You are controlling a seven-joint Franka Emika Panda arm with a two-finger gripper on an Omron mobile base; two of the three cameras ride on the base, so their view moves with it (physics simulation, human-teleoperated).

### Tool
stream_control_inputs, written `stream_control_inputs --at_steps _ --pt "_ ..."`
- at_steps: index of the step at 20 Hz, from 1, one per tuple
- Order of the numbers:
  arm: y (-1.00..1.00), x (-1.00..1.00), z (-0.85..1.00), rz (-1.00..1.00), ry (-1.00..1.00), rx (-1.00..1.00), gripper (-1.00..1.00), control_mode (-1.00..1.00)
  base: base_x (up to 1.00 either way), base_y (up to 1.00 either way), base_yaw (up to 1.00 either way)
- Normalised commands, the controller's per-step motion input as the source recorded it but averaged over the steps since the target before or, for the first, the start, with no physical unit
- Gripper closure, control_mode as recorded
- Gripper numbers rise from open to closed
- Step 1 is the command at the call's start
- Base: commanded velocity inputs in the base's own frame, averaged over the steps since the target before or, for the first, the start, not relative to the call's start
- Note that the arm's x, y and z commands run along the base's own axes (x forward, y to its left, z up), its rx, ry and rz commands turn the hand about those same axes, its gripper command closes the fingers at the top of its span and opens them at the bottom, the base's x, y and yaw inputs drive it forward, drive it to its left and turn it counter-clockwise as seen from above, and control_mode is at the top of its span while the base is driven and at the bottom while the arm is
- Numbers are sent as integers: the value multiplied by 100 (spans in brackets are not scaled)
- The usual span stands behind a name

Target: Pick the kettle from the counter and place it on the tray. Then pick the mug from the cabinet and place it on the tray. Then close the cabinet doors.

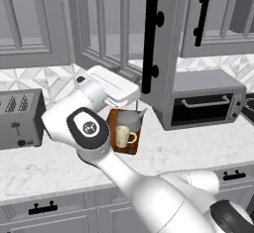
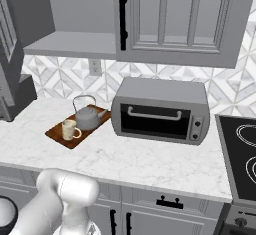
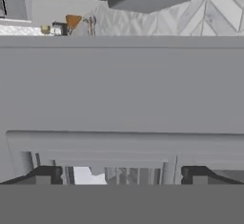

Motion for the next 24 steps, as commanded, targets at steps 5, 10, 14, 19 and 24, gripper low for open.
stream_control_inputs --at_steps 5,10,14,19,24 --pt "-59 64 12 12 3 5 -100 -100 0 0 0" --pt "-50 79 6 15 3 6 -100 -100 0 0 0" --pt "-40 85 3 18 3 7 -100 -100 0 0 0" --pt "-33 84 3 21 2 7 -100 -100 0 0 0" --pt "-38 88 0 23 2 7 -100 -100 0 0 0"
